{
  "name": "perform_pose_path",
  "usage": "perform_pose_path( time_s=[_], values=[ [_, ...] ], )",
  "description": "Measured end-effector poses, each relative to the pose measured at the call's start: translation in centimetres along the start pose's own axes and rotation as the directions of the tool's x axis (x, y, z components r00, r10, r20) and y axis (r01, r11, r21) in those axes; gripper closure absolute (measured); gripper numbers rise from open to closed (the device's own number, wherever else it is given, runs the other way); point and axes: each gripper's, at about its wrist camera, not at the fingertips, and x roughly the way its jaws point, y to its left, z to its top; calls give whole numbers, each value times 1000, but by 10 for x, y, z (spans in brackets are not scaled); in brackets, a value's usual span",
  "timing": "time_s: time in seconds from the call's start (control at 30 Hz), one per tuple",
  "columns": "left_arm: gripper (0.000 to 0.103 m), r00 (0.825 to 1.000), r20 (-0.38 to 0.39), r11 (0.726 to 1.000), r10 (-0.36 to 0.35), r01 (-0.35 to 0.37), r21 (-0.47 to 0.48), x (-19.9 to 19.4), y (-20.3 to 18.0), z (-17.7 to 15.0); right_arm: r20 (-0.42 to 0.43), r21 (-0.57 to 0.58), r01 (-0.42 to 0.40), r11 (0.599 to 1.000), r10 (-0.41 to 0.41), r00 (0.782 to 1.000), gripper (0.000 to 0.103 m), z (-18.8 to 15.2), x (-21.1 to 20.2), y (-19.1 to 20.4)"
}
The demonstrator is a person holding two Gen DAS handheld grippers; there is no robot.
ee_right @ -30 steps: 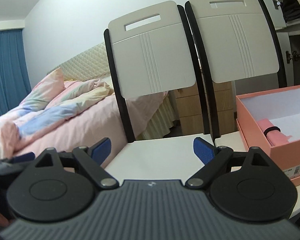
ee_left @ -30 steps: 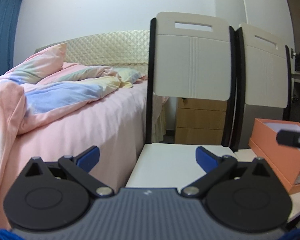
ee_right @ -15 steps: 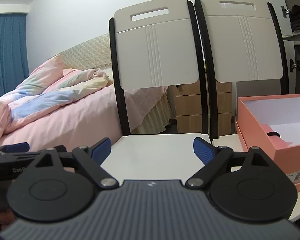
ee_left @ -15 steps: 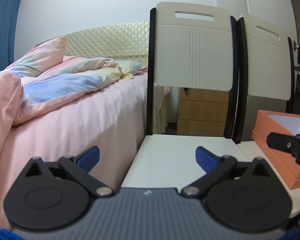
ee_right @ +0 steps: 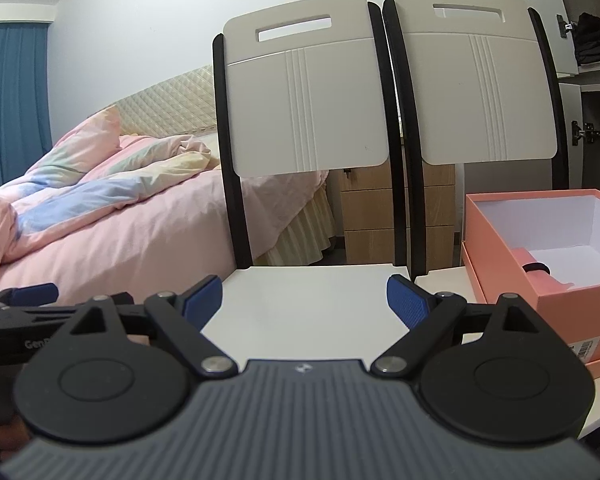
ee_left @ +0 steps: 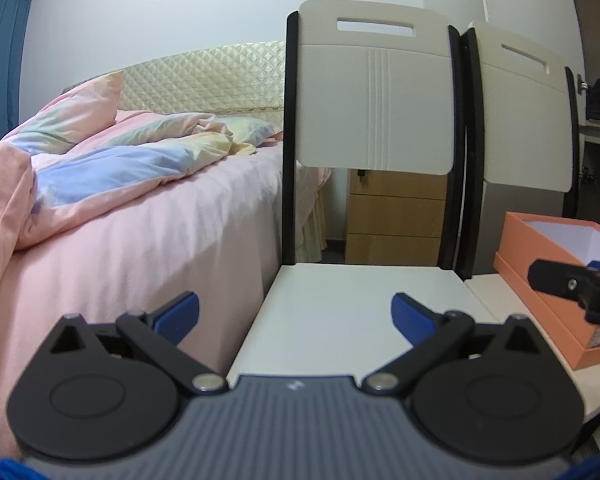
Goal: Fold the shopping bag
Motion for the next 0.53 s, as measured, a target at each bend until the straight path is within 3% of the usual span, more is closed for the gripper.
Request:
perform_pose_path(
  time_s=[0.53],
  values=[
    [0, 1000, 1, 1000, -1, 1, 6, 0, -2, 0, -12, 0, 0, 1000, 0, 1000, 12, -2, 1, -1]
  ],
)
